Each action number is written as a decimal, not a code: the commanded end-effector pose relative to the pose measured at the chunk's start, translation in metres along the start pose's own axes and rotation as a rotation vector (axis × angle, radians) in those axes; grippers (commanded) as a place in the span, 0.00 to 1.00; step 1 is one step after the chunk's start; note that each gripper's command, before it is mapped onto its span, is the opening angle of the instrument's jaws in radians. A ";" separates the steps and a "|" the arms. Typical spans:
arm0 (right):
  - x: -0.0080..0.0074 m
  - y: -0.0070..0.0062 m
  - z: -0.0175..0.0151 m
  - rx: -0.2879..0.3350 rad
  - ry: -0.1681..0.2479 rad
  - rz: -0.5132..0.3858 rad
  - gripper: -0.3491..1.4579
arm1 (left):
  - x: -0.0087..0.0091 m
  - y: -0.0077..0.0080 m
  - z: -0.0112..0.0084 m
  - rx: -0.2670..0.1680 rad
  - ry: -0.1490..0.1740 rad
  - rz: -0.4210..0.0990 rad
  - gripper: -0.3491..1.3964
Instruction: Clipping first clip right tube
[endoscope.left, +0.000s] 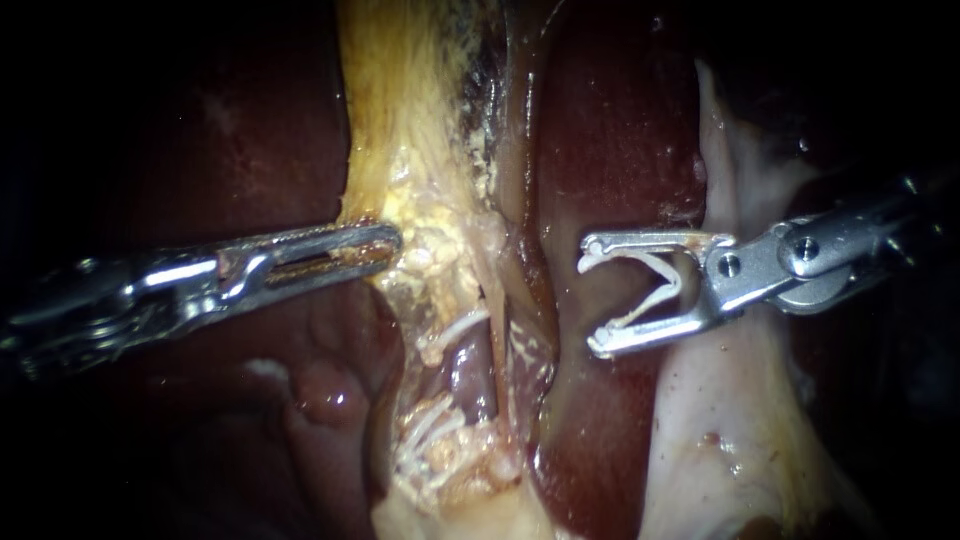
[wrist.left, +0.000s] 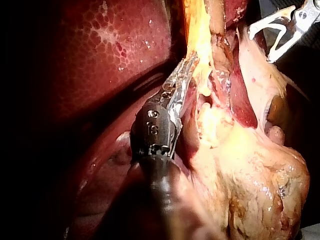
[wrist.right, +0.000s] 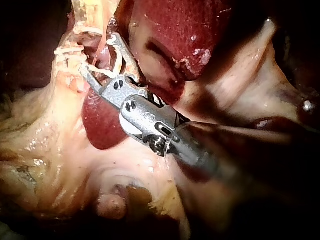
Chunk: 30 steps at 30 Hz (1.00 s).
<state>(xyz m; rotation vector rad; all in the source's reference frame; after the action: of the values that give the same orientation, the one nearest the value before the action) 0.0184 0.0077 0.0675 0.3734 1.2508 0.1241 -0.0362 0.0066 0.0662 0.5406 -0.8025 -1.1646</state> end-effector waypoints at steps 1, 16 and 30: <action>0.0000 0.0000 0.0000 0.000 -0.001 0.000 0.52 | 0.0000 -0.0001 -0.0001 0.001 0.000 0.000 0.00; -0.0064 -0.0034 0.0095 0.115 0.009 0.238 0.52 | -0.0029 -0.0036 -0.0065 -0.011 0.000 -0.017 0.00; -0.0114 -0.0023 0.0139 0.125 -0.009 0.279 0.52 | -0.0035 -0.0061 -0.0083 0.000 -0.011 -0.007 0.00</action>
<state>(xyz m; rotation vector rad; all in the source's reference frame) 0.0279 -0.0007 0.0807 0.6559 1.1965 0.2813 -0.0339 0.0077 0.0556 0.5359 -0.8104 -1.1761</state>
